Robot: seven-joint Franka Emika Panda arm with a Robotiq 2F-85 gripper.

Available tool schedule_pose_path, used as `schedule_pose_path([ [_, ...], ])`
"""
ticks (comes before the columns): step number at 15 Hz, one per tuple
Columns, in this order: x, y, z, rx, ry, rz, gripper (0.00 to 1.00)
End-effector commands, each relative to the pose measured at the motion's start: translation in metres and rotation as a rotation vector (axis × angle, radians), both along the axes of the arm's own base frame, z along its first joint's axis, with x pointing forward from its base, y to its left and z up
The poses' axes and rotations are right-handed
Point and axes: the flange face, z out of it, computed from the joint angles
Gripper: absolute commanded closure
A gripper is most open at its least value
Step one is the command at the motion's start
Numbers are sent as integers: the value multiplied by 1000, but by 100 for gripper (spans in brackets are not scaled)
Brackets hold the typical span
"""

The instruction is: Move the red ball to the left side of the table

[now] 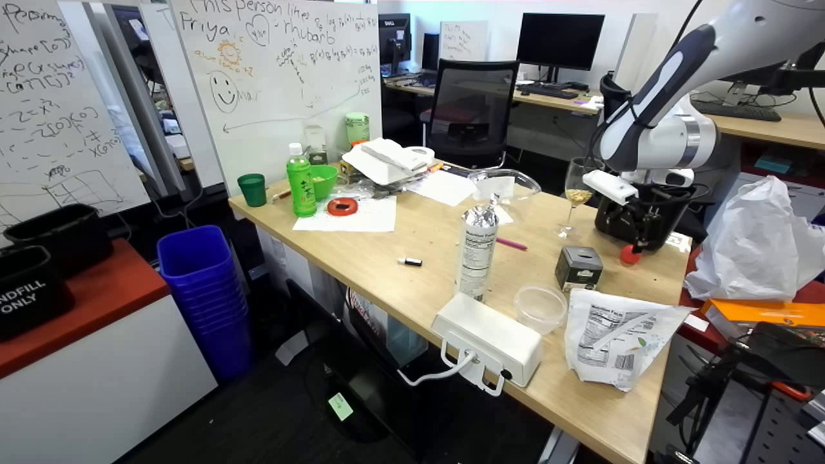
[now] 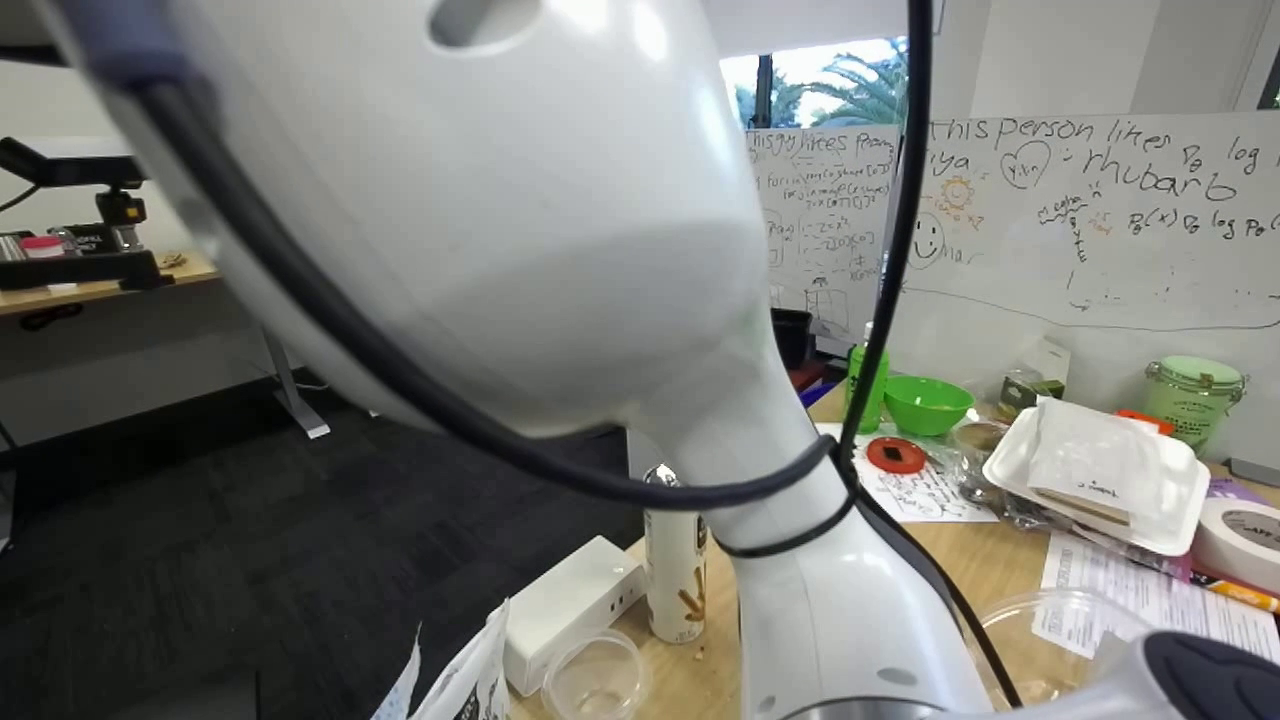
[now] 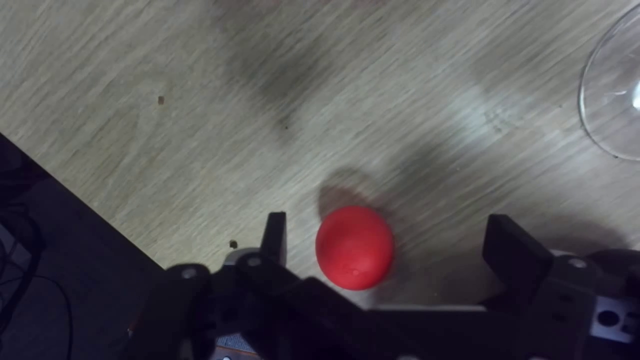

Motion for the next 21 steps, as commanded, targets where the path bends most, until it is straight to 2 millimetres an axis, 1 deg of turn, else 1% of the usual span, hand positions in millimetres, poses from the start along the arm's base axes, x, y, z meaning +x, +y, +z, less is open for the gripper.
schedule_pose_path([
  [1, 0, 0, 0, 1, 2, 0, 0],
  [6, 0, 0, 0, 3, 3, 0, 0],
  [10, -8, -5, -5, 8, 8, -32, 0],
  [15, -20, -15, -16, 22, 11, -73, 0],
  [19, -20, -14, -29, 38, -6, -93, 0],
  [20, -19, -13, -31, 42, -10, -97, 2],
  [21, -19, -13, -32, 45, -12, -109, 20],
])
